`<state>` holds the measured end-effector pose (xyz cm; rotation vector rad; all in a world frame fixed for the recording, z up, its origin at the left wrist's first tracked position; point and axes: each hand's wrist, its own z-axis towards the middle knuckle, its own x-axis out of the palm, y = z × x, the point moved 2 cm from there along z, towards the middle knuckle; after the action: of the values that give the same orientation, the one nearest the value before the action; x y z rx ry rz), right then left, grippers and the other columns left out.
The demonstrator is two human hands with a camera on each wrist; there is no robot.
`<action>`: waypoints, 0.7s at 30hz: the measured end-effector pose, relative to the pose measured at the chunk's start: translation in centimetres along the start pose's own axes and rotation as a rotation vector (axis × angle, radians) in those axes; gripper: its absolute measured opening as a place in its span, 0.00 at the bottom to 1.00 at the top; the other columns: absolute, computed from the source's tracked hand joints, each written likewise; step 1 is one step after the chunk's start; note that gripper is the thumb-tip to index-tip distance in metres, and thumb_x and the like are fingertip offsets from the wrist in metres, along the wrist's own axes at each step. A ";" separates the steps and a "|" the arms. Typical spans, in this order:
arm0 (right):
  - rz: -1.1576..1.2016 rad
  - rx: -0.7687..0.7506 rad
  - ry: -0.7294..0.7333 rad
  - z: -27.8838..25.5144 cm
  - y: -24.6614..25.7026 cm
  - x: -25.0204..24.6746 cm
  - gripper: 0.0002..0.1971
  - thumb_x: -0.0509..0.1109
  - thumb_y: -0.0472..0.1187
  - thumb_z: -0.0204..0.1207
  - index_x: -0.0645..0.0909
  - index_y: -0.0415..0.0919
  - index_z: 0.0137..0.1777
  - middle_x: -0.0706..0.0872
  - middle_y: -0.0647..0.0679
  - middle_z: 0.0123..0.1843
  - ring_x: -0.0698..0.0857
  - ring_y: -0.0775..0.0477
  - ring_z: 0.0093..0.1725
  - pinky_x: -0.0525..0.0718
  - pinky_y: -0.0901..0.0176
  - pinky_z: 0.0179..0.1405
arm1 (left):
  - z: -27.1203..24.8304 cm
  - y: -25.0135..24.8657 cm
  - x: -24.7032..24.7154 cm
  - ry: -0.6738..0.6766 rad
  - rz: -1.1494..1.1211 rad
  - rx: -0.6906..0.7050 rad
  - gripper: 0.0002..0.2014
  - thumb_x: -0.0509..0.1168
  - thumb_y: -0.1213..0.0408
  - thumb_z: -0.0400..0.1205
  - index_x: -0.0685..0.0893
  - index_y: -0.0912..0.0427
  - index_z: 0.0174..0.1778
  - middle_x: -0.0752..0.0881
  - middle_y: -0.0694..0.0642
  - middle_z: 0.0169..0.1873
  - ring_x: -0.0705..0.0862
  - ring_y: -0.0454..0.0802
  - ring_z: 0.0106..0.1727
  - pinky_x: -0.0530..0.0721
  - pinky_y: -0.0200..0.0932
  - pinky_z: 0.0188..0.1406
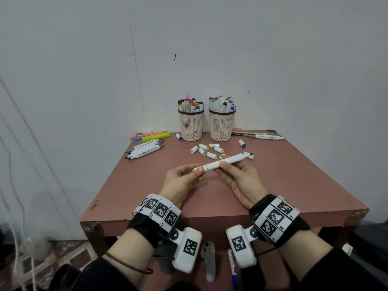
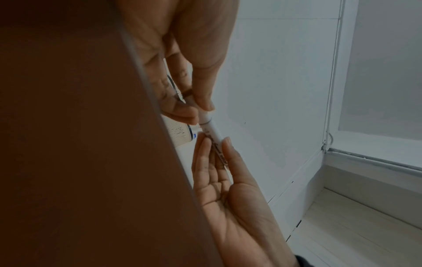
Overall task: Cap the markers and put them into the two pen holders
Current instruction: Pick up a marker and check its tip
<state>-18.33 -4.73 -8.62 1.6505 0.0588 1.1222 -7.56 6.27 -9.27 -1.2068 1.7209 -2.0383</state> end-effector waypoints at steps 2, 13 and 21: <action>0.009 0.020 -0.006 0.0 0.0 0.1 0.04 0.66 0.24 0.76 0.81 0.27 0.48 0.89 0.38 0.44 0.90 0.46 0.42 0.89 0.60 0.47 | 0.0 -0.1 0.0 -0.009 -0.013 -0.001 0.04 0.67 0.78 0.77 0.84 0.70 0.45 0.87 0.58 0.29 0.86 0.44 0.28 0.86 0.33 0.36; -0.290 0.019 -0.072 2.3 4.7 1.1 0.08 0.67 0.21 0.74 0.81 0.25 0.52 0.86 0.37 0.42 0.88 0.48 0.34 0.88 0.60 0.46 | 0.9 -0.8 -1.1 -0.256 -0.392 0.031 0.03 0.63 0.79 0.80 0.79 0.70 0.42 0.86 0.63 0.37 0.87 0.49 0.33 0.88 0.37 0.38; -1.474 -0.237 0.164 7.6 7.6 3.8 0.10 0.74 0.32 0.72 0.88 0.42 0.52 0.88 0.48 0.43 0.85 0.54 0.44 0.81 0.64 0.52 | 1.1 -0.7 -1.3 -0.272 -0.398 0.011 0.03 0.65 0.79 0.79 0.80 0.68 0.42 0.88 0.60 0.31 0.88 0.48 0.32 0.88 0.38 0.40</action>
<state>-14.69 -11.29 -0.12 0.8581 1.0199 0.0792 -5.79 6.48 -9.26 -1.8469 1.4292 -1.9553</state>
